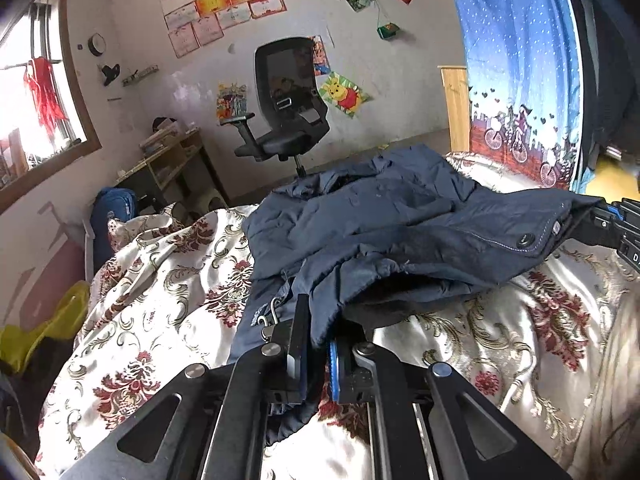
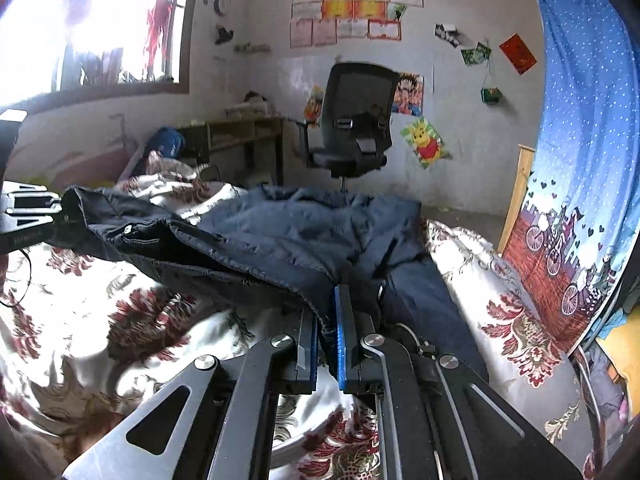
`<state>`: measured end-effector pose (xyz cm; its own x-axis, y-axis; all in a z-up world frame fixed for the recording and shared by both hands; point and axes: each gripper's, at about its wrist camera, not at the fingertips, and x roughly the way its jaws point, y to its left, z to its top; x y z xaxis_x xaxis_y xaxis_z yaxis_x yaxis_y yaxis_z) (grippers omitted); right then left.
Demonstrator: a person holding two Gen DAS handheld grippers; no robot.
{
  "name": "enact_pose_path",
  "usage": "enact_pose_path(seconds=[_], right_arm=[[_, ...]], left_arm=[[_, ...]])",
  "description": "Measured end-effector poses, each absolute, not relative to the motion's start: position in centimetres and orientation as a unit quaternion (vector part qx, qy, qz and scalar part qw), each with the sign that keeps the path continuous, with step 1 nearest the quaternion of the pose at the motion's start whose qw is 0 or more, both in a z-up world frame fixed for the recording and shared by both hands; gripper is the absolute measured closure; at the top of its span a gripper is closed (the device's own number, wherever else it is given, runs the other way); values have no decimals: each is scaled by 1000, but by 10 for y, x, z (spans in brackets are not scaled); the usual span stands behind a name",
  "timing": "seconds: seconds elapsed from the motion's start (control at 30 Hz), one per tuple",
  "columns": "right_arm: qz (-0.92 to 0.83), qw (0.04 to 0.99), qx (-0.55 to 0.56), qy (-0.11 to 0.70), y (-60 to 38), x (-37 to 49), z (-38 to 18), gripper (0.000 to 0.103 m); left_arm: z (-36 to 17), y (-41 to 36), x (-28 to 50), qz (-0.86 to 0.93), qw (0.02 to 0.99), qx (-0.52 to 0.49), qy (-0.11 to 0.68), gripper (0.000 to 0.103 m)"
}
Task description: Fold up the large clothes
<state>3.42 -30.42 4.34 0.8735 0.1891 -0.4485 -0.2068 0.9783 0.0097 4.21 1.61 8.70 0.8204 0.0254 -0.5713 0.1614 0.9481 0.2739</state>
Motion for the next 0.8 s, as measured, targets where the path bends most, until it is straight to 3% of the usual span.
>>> enact_pose_path(seconds=[0.37,0.8], right_arm=[[127,976,-5,178,-300,-1,105,97],[136,968,-41,205,-292,87,142,97]], left_arm=[[129,21,-8,-31,953,167,252,96],[147,12,59,17,952,178,249,96]])
